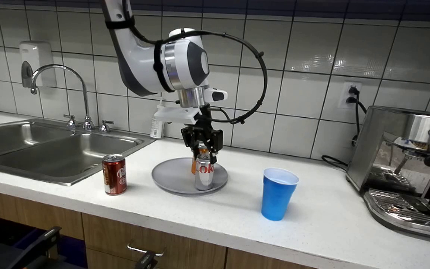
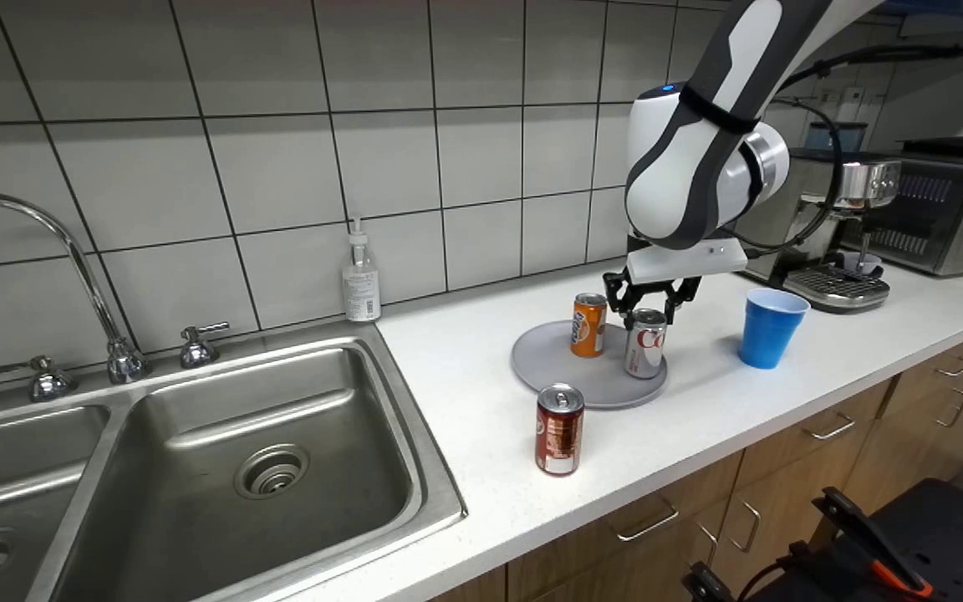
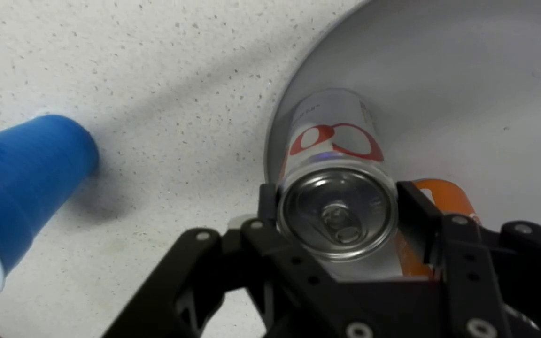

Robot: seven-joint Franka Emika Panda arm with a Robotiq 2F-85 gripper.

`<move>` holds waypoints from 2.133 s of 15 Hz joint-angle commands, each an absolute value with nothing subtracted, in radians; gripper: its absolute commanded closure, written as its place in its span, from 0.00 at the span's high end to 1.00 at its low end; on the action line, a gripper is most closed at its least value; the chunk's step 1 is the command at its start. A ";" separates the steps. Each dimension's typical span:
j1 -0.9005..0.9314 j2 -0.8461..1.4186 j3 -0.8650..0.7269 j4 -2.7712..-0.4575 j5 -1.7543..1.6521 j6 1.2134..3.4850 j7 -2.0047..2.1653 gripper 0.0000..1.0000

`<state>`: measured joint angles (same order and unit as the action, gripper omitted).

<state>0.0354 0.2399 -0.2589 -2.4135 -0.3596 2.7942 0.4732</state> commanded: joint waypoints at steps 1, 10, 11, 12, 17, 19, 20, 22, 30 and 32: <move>0.049 0.242 -0.274 -2.412 -0.374 2.770 0.476 0.91; 0.062 0.299 -0.286 -2.384 -0.367 2.772 0.486 1.00; 0.064 0.305 -0.287 -2.379 -0.365 2.772 0.486 1.00; 0.066 0.311 -0.288 -2.374 -0.362 2.774 0.486 1.00; 0.075 0.344 -0.288 -2.342 -0.346 2.787 0.482 0.58; 0.080 0.351 -0.287 -2.334 -0.343 2.789 0.478 0.42; 0.082 0.353 -0.288 -2.331 -0.344 2.790 0.478 0.40; 0.084 0.352 -0.288 -2.329 -0.343 2.790 0.476 0.40; 0.065 0.297 -0.278 -2.372 -0.308 2.815 0.445 0.40; 0.061 0.281 -0.279 -2.386 -0.295 2.826 0.439 0.40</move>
<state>0.0656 0.3365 -0.2739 -2.3491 -0.3249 2.8056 0.4734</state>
